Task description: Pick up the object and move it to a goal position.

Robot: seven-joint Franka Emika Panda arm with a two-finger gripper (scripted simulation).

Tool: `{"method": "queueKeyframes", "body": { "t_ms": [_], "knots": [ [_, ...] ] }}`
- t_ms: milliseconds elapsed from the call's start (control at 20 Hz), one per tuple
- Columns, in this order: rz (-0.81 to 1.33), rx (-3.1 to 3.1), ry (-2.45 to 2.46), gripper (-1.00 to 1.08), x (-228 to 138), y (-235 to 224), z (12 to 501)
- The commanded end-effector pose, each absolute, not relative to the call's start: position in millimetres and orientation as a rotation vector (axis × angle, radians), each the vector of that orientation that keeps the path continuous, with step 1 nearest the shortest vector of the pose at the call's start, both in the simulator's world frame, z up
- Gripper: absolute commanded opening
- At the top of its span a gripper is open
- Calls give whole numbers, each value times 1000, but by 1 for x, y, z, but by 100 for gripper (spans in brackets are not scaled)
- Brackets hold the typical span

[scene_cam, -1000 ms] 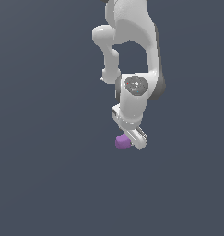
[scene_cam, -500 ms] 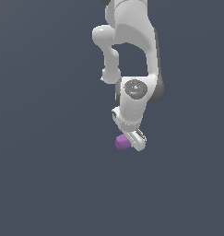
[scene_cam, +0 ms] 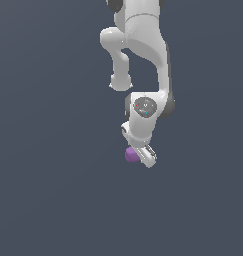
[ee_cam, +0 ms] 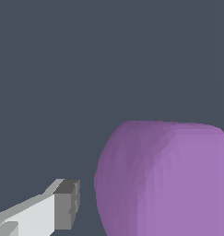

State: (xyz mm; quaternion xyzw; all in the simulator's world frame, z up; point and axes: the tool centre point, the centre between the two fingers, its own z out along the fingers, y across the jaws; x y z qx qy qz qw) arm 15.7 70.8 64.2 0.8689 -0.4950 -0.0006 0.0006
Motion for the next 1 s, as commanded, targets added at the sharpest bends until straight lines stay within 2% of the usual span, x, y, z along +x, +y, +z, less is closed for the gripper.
{"method": "queueKeyframes", "body": {
  "t_ms": [0, 600, 950],
  "knots": [
    [0, 2729, -1555, -100, 17, 71, 64],
    [2, 2732, -1553, -100, 17, 71, 65],
    [34, 2769, -1526, -100, 21, 57, 84]
  ]
}}
